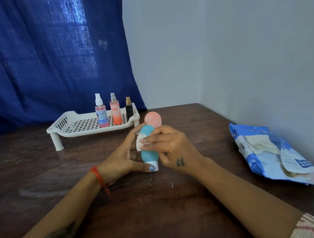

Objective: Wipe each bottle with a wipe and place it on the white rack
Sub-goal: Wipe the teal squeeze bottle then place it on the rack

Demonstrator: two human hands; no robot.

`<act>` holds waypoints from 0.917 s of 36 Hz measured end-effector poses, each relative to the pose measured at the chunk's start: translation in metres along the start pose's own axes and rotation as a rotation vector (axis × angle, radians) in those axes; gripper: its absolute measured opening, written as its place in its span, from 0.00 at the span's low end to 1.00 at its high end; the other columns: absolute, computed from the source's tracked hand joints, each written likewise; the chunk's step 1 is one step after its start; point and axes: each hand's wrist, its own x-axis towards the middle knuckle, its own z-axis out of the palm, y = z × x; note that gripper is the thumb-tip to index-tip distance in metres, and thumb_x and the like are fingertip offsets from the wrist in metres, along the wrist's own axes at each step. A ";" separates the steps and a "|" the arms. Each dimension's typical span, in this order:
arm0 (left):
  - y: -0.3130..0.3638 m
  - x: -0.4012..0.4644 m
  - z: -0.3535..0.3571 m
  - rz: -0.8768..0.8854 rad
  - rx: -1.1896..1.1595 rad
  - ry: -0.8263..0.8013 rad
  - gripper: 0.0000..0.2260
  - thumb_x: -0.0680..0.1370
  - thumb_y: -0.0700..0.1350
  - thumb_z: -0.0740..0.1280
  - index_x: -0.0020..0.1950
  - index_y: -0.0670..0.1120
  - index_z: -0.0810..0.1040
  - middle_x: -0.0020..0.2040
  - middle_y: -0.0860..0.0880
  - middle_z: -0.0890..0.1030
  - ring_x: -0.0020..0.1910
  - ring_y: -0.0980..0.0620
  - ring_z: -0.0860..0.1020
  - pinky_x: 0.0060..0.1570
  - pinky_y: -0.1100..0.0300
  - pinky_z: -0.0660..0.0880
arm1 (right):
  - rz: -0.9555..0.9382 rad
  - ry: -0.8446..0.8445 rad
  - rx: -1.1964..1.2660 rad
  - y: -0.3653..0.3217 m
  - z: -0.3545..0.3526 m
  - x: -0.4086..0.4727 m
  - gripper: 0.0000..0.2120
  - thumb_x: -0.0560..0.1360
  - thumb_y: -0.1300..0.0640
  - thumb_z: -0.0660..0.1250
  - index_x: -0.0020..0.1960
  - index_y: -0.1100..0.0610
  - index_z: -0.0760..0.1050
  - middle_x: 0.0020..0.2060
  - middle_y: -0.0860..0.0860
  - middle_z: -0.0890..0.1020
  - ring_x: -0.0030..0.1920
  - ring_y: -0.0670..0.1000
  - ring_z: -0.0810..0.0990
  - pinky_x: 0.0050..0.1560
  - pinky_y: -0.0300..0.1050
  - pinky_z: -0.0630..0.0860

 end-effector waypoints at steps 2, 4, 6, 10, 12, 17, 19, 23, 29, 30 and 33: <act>0.000 0.000 0.001 0.006 0.004 -0.008 0.47 0.63 0.29 0.75 0.69 0.65 0.59 0.65 0.49 0.75 0.59 0.47 0.79 0.54 0.52 0.78 | 0.013 0.036 -0.058 0.003 0.001 0.002 0.15 0.71 0.61 0.59 0.50 0.60 0.83 0.48 0.53 0.84 0.48 0.53 0.80 0.52 0.45 0.77; 0.000 0.000 0.001 0.013 0.020 -0.017 0.46 0.63 0.30 0.75 0.67 0.67 0.60 0.63 0.47 0.77 0.59 0.47 0.79 0.54 0.51 0.78 | 0.042 0.073 -0.091 0.003 0.002 0.004 0.14 0.71 0.64 0.60 0.51 0.61 0.82 0.50 0.54 0.84 0.49 0.53 0.78 0.53 0.43 0.75; 0.000 0.000 0.001 0.013 0.024 -0.015 0.45 0.63 0.31 0.76 0.64 0.69 0.60 0.61 0.47 0.79 0.58 0.47 0.80 0.54 0.52 0.78 | 0.095 0.099 -0.121 0.004 0.003 0.004 0.14 0.70 0.67 0.63 0.53 0.62 0.81 0.50 0.55 0.83 0.49 0.54 0.78 0.52 0.43 0.75; 0.000 0.000 0.001 -0.003 0.054 -0.017 0.46 0.63 0.33 0.76 0.69 0.64 0.58 0.62 0.49 0.79 0.57 0.48 0.80 0.54 0.52 0.78 | 0.237 0.129 -0.119 0.003 0.005 0.003 0.21 0.63 0.72 0.74 0.56 0.63 0.80 0.52 0.58 0.82 0.48 0.57 0.81 0.50 0.47 0.78; 0.000 0.000 0.000 -0.014 0.063 -0.024 0.48 0.63 0.33 0.77 0.72 0.62 0.56 0.63 0.49 0.78 0.58 0.48 0.80 0.55 0.51 0.78 | 0.298 0.142 -0.091 0.001 0.004 0.003 0.21 0.64 0.72 0.73 0.57 0.64 0.79 0.52 0.58 0.82 0.47 0.58 0.81 0.49 0.48 0.78; 0.000 0.000 -0.001 -0.007 0.085 -0.036 0.48 0.63 0.33 0.78 0.71 0.65 0.57 0.65 0.51 0.75 0.60 0.50 0.79 0.56 0.51 0.77 | 0.435 0.109 -0.073 -0.003 0.005 -0.001 0.17 0.69 0.65 0.71 0.58 0.64 0.78 0.48 0.60 0.83 0.45 0.58 0.82 0.46 0.49 0.79; 0.000 0.000 0.000 -0.008 0.090 -0.033 0.48 0.64 0.33 0.76 0.71 0.66 0.56 0.66 0.52 0.74 0.59 0.52 0.79 0.56 0.53 0.78 | 0.493 0.113 -0.065 -0.003 0.007 -0.003 0.17 0.71 0.64 0.71 0.59 0.63 0.78 0.48 0.59 0.83 0.46 0.57 0.83 0.48 0.45 0.77; 0.002 -0.001 0.001 0.005 0.079 -0.034 0.47 0.64 0.33 0.77 0.68 0.68 0.58 0.65 0.53 0.74 0.60 0.52 0.78 0.56 0.54 0.77 | 0.438 0.159 -0.057 -0.003 0.008 -0.004 0.16 0.70 0.64 0.71 0.57 0.63 0.79 0.49 0.58 0.83 0.47 0.55 0.83 0.50 0.41 0.75; 0.000 -0.001 0.000 0.021 0.055 -0.027 0.46 0.64 0.32 0.76 0.69 0.66 0.58 0.64 0.51 0.77 0.60 0.47 0.78 0.57 0.49 0.77 | 0.224 0.155 -0.003 -0.004 0.005 -0.004 0.14 0.73 0.59 0.62 0.54 0.60 0.81 0.50 0.53 0.84 0.51 0.48 0.79 0.55 0.37 0.73; 0.000 -0.002 0.000 0.019 0.045 -0.027 0.46 0.64 0.32 0.76 0.70 0.65 0.59 0.64 0.50 0.77 0.60 0.47 0.78 0.57 0.49 0.77 | 0.204 0.141 0.030 -0.005 0.004 -0.004 0.14 0.72 0.58 0.62 0.52 0.59 0.82 0.49 0.53 0.84 0.50 0.46 0.78 0.54 0.37 0.73; 0.000 -0.001 0.000 0.008 0.003 -0.021 0.46 0.65 0.27 0.73 0.69 0.65 0.59 0.66 0.51 0.75 0.60 0.47 0.78 0.56 0.50 0.77 | 0.173 0.102 0.139 -0.009 0.003 -0.005 0.11 0.70 0.59 0.64 0.46 0.60 0.84 0.44 0.52 0.85 0.46 0.46 0.79 0.50 0.36 0.75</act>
